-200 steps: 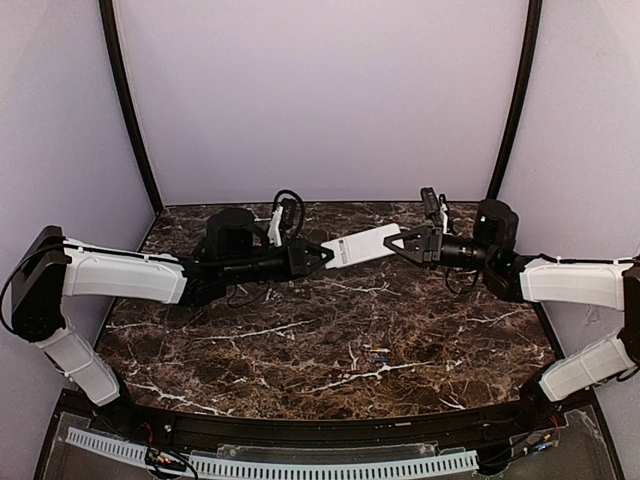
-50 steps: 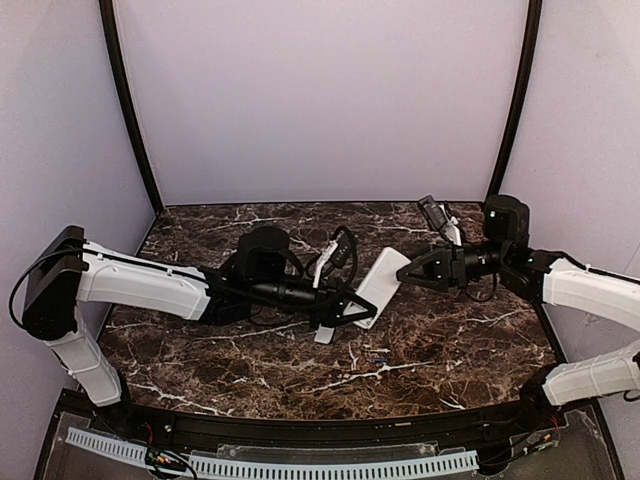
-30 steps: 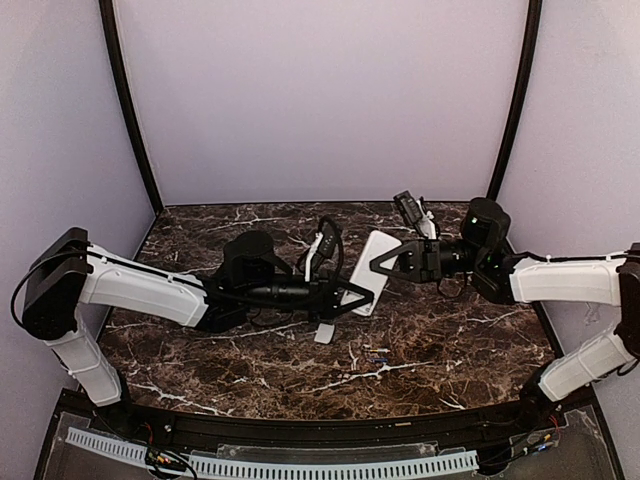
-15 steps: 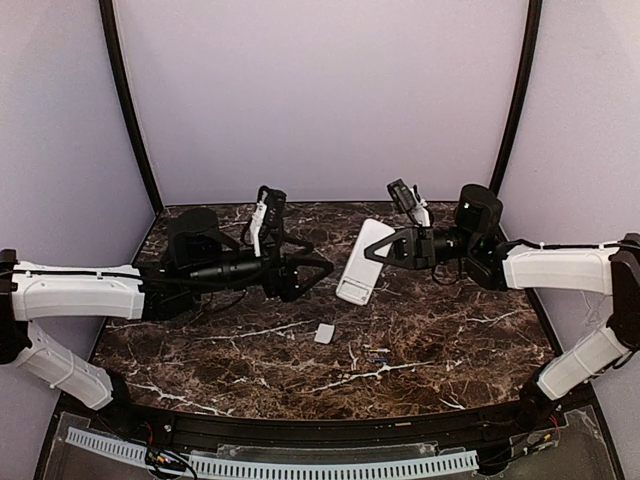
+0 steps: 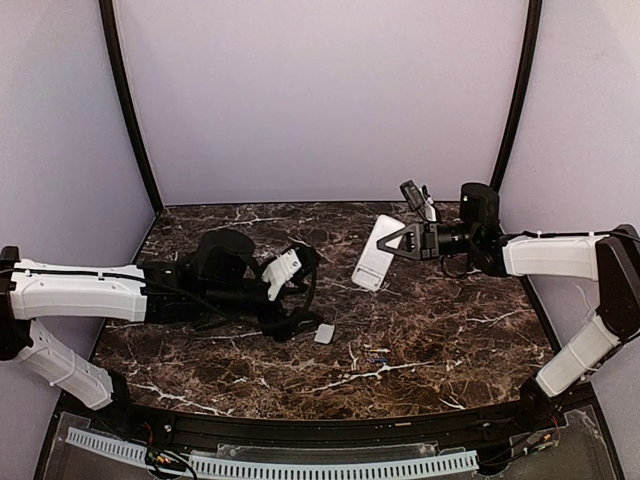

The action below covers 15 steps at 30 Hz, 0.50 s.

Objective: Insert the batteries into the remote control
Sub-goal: Pick up the battery from the center of the board.

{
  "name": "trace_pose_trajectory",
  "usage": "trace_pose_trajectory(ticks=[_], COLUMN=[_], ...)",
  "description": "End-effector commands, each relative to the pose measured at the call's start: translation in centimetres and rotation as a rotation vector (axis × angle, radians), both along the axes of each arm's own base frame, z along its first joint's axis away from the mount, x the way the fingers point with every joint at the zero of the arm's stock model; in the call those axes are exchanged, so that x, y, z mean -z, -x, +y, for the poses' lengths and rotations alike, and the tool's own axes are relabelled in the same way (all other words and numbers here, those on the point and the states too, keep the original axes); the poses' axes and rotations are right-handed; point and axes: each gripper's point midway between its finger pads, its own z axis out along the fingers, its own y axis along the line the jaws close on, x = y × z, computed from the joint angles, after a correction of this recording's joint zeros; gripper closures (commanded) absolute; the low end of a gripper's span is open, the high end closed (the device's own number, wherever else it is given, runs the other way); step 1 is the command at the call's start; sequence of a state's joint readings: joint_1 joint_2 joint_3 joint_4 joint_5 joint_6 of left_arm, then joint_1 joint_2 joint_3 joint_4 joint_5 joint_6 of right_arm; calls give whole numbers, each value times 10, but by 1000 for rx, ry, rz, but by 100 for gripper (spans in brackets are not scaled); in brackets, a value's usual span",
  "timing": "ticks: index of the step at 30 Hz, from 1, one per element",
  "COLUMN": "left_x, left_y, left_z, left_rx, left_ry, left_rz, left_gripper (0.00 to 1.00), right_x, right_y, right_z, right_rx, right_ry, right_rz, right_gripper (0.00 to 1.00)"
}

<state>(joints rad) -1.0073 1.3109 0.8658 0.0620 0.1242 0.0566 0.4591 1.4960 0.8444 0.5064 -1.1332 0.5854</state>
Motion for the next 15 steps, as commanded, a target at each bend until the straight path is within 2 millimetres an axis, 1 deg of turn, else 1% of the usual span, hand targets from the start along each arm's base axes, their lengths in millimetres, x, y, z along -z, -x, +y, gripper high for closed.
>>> trace_pose_trajectory(ticks=[1, 2, 3, 4, 5, 6, 7, 8, 9, 12, 15], left_x=[32, 37, 43, 50, 57, 64, 71, 75, 81, 88, 96], left_y=[13, 18, 16, 22, 20, 24, 22, 24, 23, 27, 28], left_z=[-16, -21, -29, -33, -41, -44, -53, -56, -63, -76, -90], left_rx=[119, 141, 162, 194, 209, 236, 250, 275, 285, 335, 369], left_ry=[-182, -203, -229, -264, -288, -320, -340, -358, -372, -377, -395], left_rz=[-26, -25, -35, -43, -43, -48, -45, -49, -47, -45, -42], left_gripper=[29, 32, 38, 41, 45, 48, 53, 57, 59, 64, 67], right_x=[5, 7, 10, 12, 14, 16, 19, 20, 21, 25, 28], right_y=[-16, -18, -21, -22, -25, -27, -29, -31, -33, -39, -41], right_z=[-13, -16, -19, -22, -25, -28, -31, -35, -39, -50, -56], right_rx=[27, 36, 47, 55, 66, 74, 84, 94, 106, 142, 161], right_ry=[10, 15, 20, 26, 32, 38, 42, 44, 46, 52, 54], right_rz=[-9, -7, -3, 2, 6, 12, 20, 27, 34, 51, 60], right_gripper=[100, 100, 100, 100, 100, 100, 100, 100, 100, 100, 100])
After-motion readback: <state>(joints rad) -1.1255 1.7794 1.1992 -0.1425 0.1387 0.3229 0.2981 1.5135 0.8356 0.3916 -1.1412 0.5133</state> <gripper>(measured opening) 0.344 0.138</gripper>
